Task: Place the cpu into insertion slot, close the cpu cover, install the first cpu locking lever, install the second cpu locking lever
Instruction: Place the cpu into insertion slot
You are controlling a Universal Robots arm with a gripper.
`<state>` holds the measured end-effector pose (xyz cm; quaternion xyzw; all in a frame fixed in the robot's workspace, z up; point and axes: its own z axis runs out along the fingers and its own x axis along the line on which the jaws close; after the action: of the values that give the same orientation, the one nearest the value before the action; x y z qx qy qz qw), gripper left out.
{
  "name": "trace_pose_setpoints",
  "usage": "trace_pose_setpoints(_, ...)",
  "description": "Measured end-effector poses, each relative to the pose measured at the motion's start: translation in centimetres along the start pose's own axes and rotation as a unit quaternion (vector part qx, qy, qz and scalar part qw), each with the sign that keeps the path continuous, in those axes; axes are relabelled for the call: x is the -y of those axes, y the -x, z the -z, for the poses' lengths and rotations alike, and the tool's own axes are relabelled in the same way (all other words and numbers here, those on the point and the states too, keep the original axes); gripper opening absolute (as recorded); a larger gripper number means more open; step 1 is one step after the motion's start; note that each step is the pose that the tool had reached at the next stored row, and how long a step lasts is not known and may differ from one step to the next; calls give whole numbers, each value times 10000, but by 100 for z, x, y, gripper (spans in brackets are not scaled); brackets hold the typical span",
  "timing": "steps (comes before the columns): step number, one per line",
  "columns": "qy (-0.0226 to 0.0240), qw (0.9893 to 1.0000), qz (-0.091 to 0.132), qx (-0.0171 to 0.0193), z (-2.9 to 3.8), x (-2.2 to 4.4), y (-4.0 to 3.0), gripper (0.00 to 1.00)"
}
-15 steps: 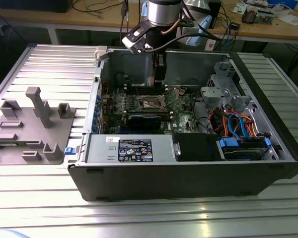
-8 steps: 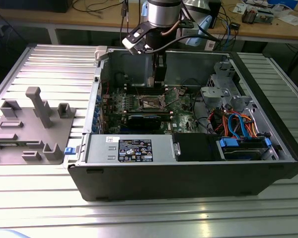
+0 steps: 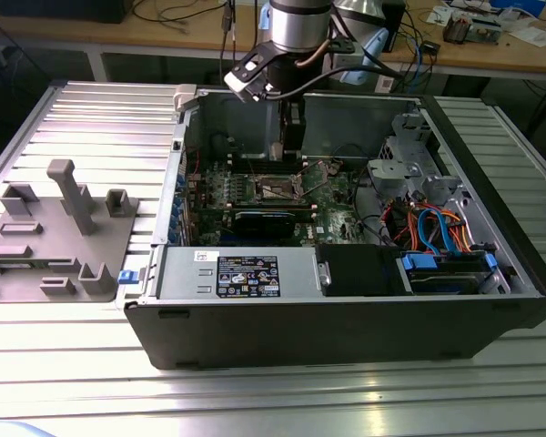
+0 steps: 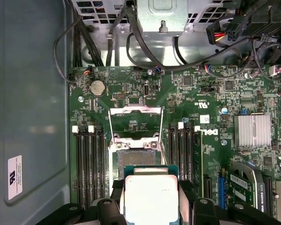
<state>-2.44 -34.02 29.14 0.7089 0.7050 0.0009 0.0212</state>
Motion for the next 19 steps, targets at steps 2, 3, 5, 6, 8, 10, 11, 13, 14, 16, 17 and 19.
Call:
trace_pose_setpoints(2, 5, 9999, 136, -5, -5, 0, 0, 54)
trace_pose_setpoints(3, 14, 9998, 179, -7, -11, 1, -1, 54)
trace_pose_setpoints(5, 29, 9998, 181, -7, -27, 1, -1, 54)
trace_pose_setpoints(6, 30, 9998, 178, -6, -47, 3, -10, 54)
trace_pose_setpoints(8, 30, 9999, 147, -5, -91, 8, -48, 54)
trace_pose_setpoints(10, 30, 9999, 131, -4, -115, 11, -57, 54)
trace_pose_setpoints(11, 30, 9999, 126, -4, -126, 14, -59, 54)
trace_pose_setpoints(13, 29, 9999, 126, -3, -129, 17, -59, 54)
trace_pose_setpoints(14, 29, 9999, 126, -3, -130, 19, -59, 54)
trace_pose_setpoints(16, 30, 9999, 126, -4, -131, 20, -59, 54)
trace_pose_setpoints(17, 30, 9999, 126, -4, -131, 20, -59, 54)
trace_pose_setpoints(19, 31, 9999, 126, -6, -138, 20, -60, 54)
